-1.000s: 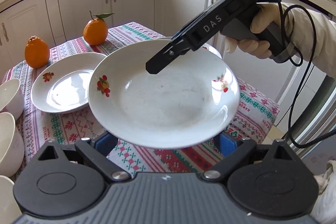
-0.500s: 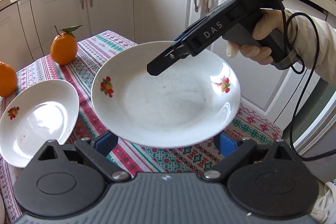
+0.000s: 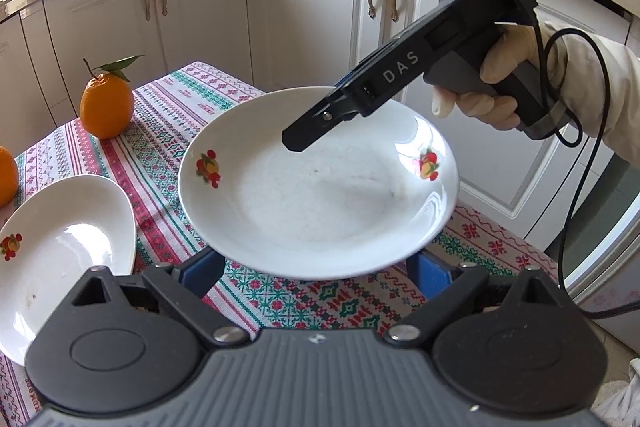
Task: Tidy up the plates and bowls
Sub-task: 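Lower the held plate onto the stained plate and open the right gripper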
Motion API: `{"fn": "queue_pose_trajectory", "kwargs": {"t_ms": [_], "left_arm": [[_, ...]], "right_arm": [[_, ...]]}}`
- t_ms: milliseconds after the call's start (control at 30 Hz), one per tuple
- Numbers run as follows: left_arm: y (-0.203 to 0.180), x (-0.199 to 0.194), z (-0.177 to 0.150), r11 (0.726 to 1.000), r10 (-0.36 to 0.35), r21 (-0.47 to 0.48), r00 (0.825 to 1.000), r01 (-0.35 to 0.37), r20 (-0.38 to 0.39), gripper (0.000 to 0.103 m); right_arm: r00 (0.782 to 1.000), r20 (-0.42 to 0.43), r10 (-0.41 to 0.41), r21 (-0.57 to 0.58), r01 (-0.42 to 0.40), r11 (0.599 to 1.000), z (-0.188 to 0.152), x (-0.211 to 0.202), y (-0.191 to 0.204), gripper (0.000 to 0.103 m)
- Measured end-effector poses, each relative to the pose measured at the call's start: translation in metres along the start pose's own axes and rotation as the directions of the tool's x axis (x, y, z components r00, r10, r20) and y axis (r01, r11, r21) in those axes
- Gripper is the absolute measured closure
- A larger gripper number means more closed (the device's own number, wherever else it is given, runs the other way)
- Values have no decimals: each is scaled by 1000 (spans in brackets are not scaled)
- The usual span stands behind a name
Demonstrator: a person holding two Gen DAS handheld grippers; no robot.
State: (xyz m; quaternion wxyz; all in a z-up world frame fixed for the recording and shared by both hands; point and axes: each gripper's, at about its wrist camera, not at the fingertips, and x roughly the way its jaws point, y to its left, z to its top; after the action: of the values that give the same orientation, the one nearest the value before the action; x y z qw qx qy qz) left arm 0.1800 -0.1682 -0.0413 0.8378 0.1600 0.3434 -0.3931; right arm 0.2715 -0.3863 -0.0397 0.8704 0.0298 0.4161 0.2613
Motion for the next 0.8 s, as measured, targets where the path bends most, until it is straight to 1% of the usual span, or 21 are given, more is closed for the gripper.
{"fn": "queue_pose_trajectory", "kwargs": {"t_ms": [167,433,800], "left_arm": [[-1,8,5,1000,-8,14,1000,8,-4,6],[3,21,9,1000,-27,-2,1000,27,-15,6],[9,29,9,999,-28,-18,1000,27,-14,6]], "right_arm": [[1000,0,-21,12,21,1000,-2,0,-8,18],[999,-7,-43,28,43,999,-4,1,-18,18],[998,-13,-53,48,54,997,-11,-3,-22,17]]}}
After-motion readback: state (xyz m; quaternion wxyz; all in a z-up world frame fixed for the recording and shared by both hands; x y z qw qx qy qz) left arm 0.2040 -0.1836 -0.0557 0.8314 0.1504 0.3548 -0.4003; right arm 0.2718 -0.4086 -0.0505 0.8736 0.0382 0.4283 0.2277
